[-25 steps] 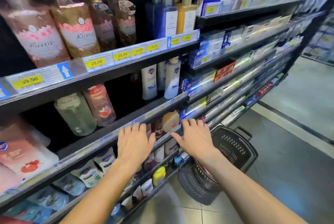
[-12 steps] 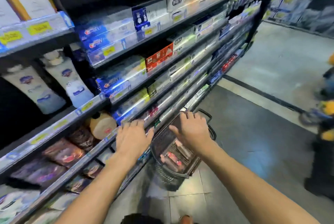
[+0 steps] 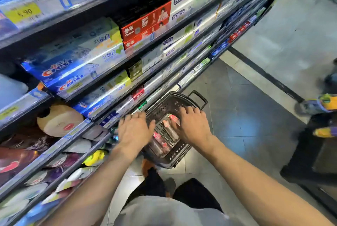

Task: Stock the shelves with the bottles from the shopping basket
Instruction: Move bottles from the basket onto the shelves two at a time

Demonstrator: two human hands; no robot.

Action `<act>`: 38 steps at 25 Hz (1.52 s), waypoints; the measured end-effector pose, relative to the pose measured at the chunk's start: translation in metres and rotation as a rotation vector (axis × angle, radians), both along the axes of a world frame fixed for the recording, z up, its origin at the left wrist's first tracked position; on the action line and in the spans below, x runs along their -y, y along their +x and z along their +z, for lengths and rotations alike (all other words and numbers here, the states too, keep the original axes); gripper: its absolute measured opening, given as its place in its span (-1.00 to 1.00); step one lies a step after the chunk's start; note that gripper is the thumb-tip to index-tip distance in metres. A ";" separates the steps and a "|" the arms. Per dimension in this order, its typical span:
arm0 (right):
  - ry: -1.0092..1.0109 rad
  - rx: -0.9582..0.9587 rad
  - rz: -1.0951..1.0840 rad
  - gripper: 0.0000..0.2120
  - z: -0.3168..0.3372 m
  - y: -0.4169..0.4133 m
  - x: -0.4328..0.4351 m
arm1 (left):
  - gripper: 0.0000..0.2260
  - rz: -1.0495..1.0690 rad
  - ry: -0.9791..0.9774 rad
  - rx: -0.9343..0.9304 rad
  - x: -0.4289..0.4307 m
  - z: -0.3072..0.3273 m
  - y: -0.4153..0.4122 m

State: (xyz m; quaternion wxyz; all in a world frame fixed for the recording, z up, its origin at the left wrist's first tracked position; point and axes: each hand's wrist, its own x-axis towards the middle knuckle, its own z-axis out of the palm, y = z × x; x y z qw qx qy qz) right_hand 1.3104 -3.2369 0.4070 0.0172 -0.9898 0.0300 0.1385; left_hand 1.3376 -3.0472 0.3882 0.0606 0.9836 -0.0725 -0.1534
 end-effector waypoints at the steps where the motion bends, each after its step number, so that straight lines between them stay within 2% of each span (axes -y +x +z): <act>1: -0.008 -0.015 0.006 -0.37 -0.009 0.010 0.008 | -0.50 0.004 0.006 -0.016 0.007 -0.008 0.008; 7: 0.009 -0.145 0.064 -0.36 -0.071 0.062 0.042 | -0.52 0.128 0.038 -0.211 0.046 -0.056 0.041; 11: -0.012 -0.266 0.174 -0.34 -0.128 0.091 0.070 | -0.50 0.289 0.007 -0.349 0.076 -0.116 0.057; 16: 0.026 -0.363 0.198 -0.39 -0.214 0.122 0.116 | -0.62 0.518 -0.122 -0.357 0.127 -0.206 0.065; 19: 0.074 -0.413 0.152 -0.36 -0.284 0.139 0.140 | -0.66 0.650 -0.207 -0.450 0.150 -0.274 0.075; 21: 0.112 -0.460 0.056 -0.35 -0.329 0.149 0.151 | -0.65 0.761 -0.314 -0.447 0.158 -0.319 0.076; 27: 0.266 -0.558 -0.243 -0.38 -0.494 0.165 0.168 | -0.34 0.878 -0.433 -0.568 0.185 -0.493 0.090; 30: 0.213 -0.456 -0.192 -0.56 -0.571 0.163 0.168 | -0.28 0.965 -0.482 -0.580 0.197 -0.579 0.093; 31: 0.357 -0.515 -0.368 -0.65 -0.593 0.165 0.164 | -0.29 1.011 -0.508 -0.579 0.200 -0.607 0.092; 32: 0.443 -0.513 -0.419 -0.69 -0.622 0.165 0.168 | -0.28 1.053 -0.526 -0.579 0.203 -0.631 0.093; 33: 0.416 -0.412 -0.337 -0.70 -0.651 0.167 0.176 | -0.26 1.089 -0.532 -0.572 0.207 -0.655 0.094; 34: 0.476 -0.448 -0.402 -0.66 -0.665 0.172 0.172 | -0.23 1.122 -0.530 -0.568 0.210 -0.675 0.095; 36: 0.360 -0.428 -0.379 -0.41 -0.689 0.180 0.170 | -0.23 1.164 -0.542 -0.542 0.218 -0.705 0.098; 38: 0.315 -0.509 -0.409 -0.33 -0.720 0.177 0.175 | -0.19 1.163 -0.556 -0.531 0.226 -0.731 0.099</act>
